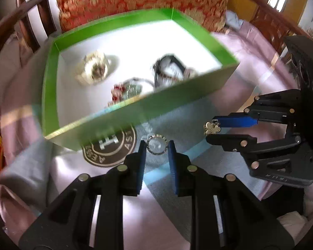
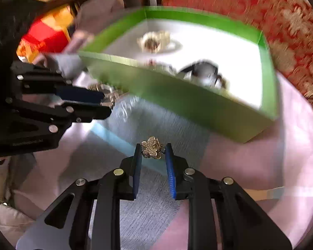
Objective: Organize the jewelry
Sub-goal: 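Carry the gold brooch into the box and open the right tool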
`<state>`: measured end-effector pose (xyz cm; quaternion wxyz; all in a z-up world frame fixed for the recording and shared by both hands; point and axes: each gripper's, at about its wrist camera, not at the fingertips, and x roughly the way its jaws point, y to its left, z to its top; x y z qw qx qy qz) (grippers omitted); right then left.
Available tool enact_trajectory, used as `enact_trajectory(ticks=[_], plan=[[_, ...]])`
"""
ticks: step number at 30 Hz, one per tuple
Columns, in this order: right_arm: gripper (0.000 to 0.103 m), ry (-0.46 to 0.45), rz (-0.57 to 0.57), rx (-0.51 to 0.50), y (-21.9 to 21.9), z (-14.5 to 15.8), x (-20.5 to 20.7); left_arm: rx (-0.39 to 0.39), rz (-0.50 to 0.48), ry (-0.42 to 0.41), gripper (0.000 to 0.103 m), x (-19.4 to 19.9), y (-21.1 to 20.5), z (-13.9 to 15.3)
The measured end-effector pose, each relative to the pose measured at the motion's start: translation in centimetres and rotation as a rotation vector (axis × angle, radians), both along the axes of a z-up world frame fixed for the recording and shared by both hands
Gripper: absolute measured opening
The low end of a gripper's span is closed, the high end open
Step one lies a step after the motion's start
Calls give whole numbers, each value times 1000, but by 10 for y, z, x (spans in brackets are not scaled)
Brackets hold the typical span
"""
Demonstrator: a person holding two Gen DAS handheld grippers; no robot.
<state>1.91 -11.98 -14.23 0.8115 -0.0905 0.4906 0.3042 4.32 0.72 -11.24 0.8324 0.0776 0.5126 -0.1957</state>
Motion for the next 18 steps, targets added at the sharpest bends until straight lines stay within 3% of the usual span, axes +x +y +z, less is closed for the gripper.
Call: enact_trajectory(ticks=[5, 9, 14, 18], plan=[[23, -78, -17, 147, -13, 56, 9, -17, 15, -90, 21, 8, 8, 40], [23, -156, -33, 103, -7, 79, 33, -5, 32, -147, 21, 31, 10, 62], [23, -123, -82, 146, -4, 62, 69, -60, 84, -96, 21, 63, 22, 40], [23, -64, -120, 128, -4, 32, 84, -17, 101, -40, 21, 77, 19, 14]])
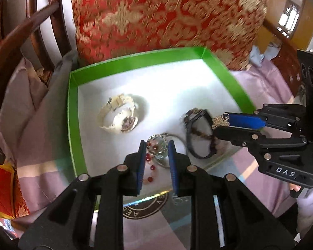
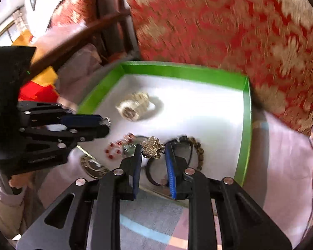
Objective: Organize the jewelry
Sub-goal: 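Carry the gold brooch into the box and open the right tool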
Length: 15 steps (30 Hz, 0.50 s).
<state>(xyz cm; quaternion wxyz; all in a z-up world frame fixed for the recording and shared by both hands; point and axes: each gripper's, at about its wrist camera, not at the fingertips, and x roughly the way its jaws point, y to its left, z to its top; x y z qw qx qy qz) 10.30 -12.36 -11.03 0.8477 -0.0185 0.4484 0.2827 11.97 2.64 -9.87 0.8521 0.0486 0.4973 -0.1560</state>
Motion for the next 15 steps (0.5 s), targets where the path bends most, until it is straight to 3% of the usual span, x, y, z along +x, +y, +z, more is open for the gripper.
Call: enact_trajectory(ticks=[7, 9, 12, 13, 15], plan=[[23, 23, -19, -2, -6, -8, 3, 5, -1, 18, 21, 4, -4, -7], [35, 17, -28, -8, -6, -6, 2, 5, 1, 13, 23, 2, -4, -6], [43, -6, -48, 6, -12, 0, -2, 12, 15, 8, 35, -4, -2, -6], [45, -9, -51, 11, -13, 2, -3, 19, 27, 2, 43, -6, -1, -5], [61, -21, -66, 18, -19, 6, -6, 47, 60, -21, 57, -14, 2, -4]])
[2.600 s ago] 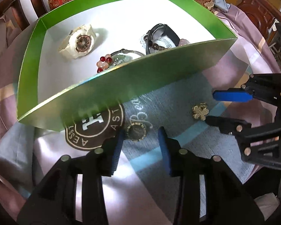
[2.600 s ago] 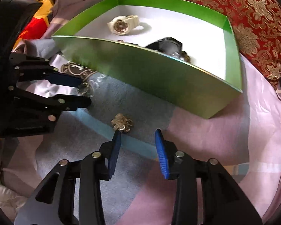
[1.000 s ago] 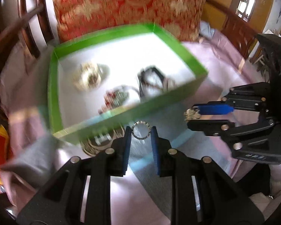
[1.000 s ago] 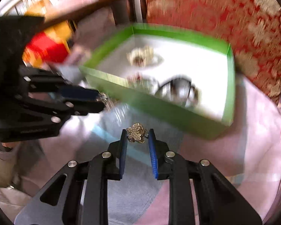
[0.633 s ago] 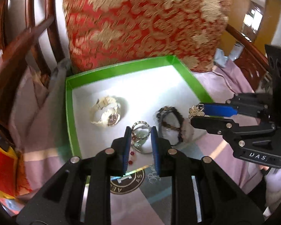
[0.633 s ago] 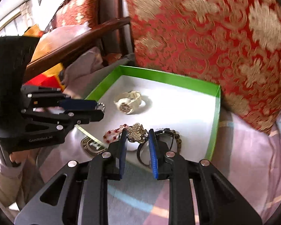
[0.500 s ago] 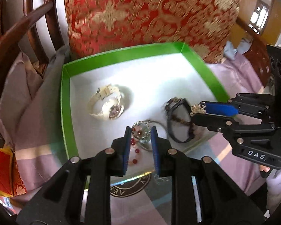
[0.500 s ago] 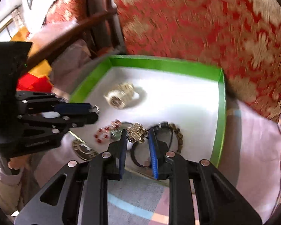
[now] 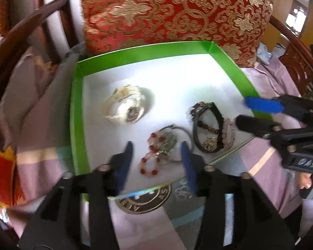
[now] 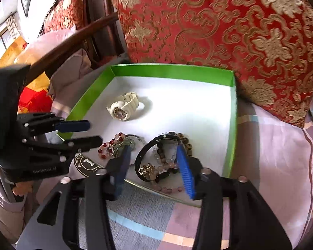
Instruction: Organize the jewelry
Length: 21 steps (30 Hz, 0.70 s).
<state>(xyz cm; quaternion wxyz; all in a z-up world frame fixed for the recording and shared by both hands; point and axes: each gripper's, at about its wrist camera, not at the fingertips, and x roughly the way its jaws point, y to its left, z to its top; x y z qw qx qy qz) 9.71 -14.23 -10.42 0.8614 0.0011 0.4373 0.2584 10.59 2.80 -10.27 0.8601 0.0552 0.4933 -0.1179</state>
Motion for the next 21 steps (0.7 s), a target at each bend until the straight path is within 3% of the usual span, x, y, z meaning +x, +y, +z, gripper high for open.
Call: enact_trajectory(ticks=[3, 5, 10, 13, 16, 21], plan=[[83, -46, -58, 14, -12, 10, -10, 65, 16, -71, 78, -19, -3, 7], [90, -66, -87, 28, -18, 14, -17, 93, -5, -117, 89, -33, -8, 11], [96, -160, -172, -59, -21, 12, -34, 150, -31, -138, 93, -49, -19, 7], [102, -133, -162, -89, -18, 3, -37, 164, -9, -127, 101, -51, -20, 2], [102, -101, -142, -96, -13, -7, -37, 132, 10, -54, 101, -49, -16, -7], [102, -89, -145, -67, -13, -7, -37, 119, 30, -49, 101, -50, -13, -9]])
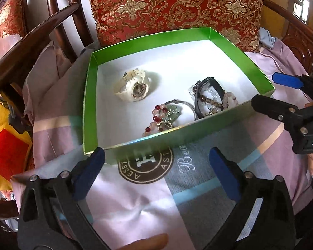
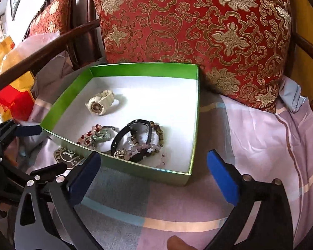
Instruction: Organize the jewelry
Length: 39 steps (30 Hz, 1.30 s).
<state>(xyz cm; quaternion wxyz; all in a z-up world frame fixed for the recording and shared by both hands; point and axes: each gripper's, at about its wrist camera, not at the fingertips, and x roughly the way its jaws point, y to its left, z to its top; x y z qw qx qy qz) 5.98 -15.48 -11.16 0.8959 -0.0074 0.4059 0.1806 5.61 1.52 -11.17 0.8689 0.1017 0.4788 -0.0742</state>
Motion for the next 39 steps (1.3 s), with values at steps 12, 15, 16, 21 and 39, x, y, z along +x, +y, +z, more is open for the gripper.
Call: enact_trajectory(ticks=[12, 15, 16, 21, 39], plan=[[102, -29, 5, 6, 3, 4, -5, -29, 3, 12, 101, 2, 1, 0], [102, -33, 5, 7, 3, 5, -6, -29, 4, 15, 101, 2, 1, 0], [102, -33, 5, 9, 3, 5, -6, -28, 4, 14, 101, 2, 1, 0], [102, -30, 3, 9, 3, 5, -6, -25, 3, 12, 101, 2, 0, 0], [102, -20, 20, 2, 7, 2, -6, -30, 3, 17, 101, 2, 0, 0]])
